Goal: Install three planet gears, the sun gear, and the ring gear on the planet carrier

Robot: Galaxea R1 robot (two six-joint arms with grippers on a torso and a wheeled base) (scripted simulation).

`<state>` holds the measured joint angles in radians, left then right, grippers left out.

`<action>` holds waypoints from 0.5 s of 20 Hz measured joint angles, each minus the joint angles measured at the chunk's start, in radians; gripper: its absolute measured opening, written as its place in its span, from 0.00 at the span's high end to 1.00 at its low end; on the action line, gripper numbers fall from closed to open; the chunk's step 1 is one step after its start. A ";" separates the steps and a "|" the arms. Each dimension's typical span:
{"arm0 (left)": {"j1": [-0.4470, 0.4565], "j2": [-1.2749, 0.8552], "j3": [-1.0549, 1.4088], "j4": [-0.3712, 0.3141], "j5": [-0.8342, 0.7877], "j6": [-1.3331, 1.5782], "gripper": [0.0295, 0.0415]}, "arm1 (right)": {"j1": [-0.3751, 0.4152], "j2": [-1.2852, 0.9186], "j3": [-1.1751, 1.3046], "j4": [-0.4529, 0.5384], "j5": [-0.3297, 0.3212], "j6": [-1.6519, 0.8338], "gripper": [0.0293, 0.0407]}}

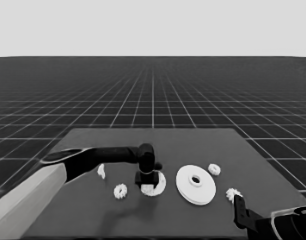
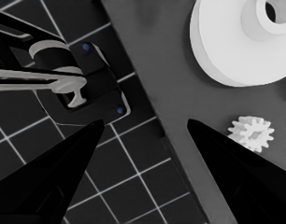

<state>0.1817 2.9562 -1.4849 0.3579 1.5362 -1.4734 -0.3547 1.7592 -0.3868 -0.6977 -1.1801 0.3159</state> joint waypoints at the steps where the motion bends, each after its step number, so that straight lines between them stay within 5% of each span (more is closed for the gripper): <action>1: 0.001 0.000 -0.001 0.001 0.000 0.001 0.86 | 0.000 0.000 0.000 0.000 0.000 0.000 0.19; 2: 0.001 0.000 -0.001 0.001 -0.001 0.001 0.86 | 0.000 0.000 0.000 0.000 0.000 0.000 0.19; 4: 0.002 0.000 -0.002 0.002 -0.001 0.001 0.36 | 0.000 0.000 0.000 0.000 0.000 0.000 0.19; 5: 0.002 0.000 -0.002 0.002 -0.001 0.001 0.29 | 0.000 0.000 0.000 0.000 0.000 0.000 0.19; 10: 0.002 0.000 -0.002 0.002 -0.001 0.001 0.25 | 0.000 0.000 0.000 0.000 0.000 0.000 0.19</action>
<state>0.1836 2.9566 -1.4868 0.3602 1.5353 -1.4723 -0.3547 1.7592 -0.3868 -0.6977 -1.1801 0.3159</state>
